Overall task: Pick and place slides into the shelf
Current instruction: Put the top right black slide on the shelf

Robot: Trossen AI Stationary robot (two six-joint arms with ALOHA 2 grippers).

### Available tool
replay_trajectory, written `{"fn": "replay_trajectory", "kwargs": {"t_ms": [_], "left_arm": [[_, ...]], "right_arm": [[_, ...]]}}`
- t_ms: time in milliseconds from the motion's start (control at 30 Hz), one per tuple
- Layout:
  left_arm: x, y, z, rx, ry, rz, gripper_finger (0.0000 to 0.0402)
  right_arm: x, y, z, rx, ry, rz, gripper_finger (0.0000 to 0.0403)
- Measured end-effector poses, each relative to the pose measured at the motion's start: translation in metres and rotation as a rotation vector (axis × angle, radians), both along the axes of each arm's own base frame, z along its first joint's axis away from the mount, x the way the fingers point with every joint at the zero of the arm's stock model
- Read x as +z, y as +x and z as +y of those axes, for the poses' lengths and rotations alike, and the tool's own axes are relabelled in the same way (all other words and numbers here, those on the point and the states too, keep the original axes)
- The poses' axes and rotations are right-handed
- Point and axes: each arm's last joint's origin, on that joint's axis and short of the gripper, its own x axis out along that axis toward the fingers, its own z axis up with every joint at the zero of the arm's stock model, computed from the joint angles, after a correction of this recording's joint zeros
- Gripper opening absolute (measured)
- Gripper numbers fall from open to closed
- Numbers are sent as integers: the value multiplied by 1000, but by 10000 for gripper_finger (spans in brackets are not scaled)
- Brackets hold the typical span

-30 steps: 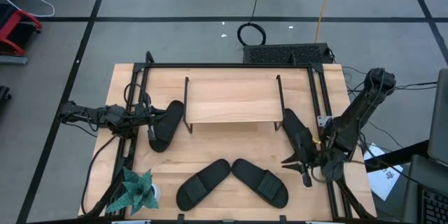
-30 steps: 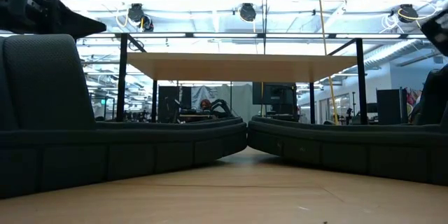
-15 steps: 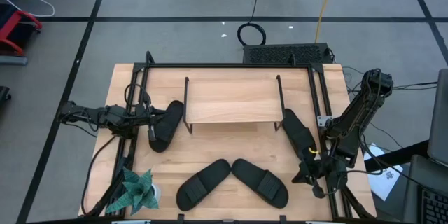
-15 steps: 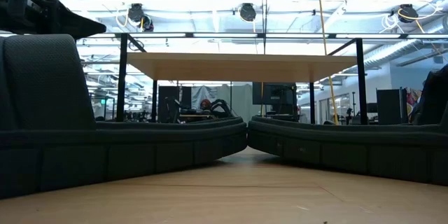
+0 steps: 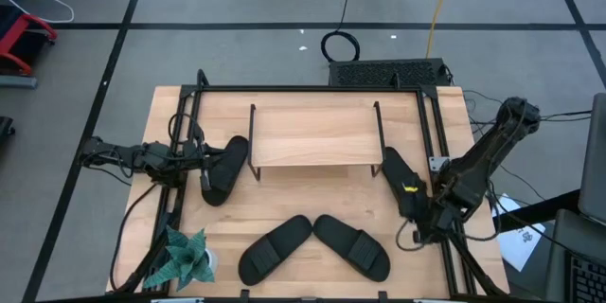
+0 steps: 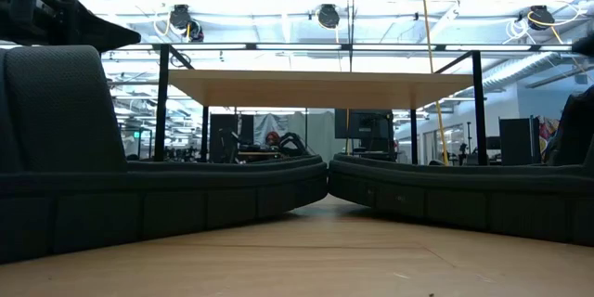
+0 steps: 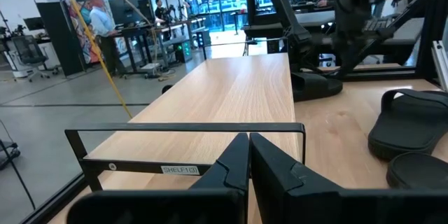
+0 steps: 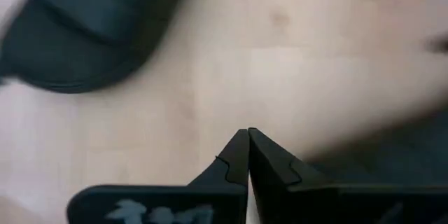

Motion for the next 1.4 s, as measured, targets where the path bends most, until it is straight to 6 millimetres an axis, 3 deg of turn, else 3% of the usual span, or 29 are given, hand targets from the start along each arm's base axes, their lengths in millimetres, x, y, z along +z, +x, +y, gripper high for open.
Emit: {"fn": "replay_trajectory", "kwargs": {"t_ms": [167, 300, 433, 533, 767, 1000, 1167, 1400], "left_arm": [[0, 0, 0, 0, 1, 1, 19], [0, 0, 0, 0, 14, 7, 19], [-1, 0, 0, 0, 24, 15, 19], [-1, 0, 0, -1, 22, 19, 19], [-2, 0, 0, 0, 23, 29, 19], [-2, 0, 0, 0, 21, 29, 19], [-2, 0, 0, 0, 17, 28, 19], [-2, 0, 0, 0, 16, 28, 19]], "right_arm": [[44, 4, -11, -13, -63, 85, 0], [58, 7, -25, -17, -109, 137, 0], [52, 14, -39, -8, -58, 242, 10], [41, 17, -47, 41, -5, 308, 39], [32, 26, -55, -24, 93, 313, 159], [10, 20, -54, -50, 32, 452, 255], [5, 22, -54, -65, -39, 463, 286], [5, 24, -56, 22, -99, 429, 290]]}}
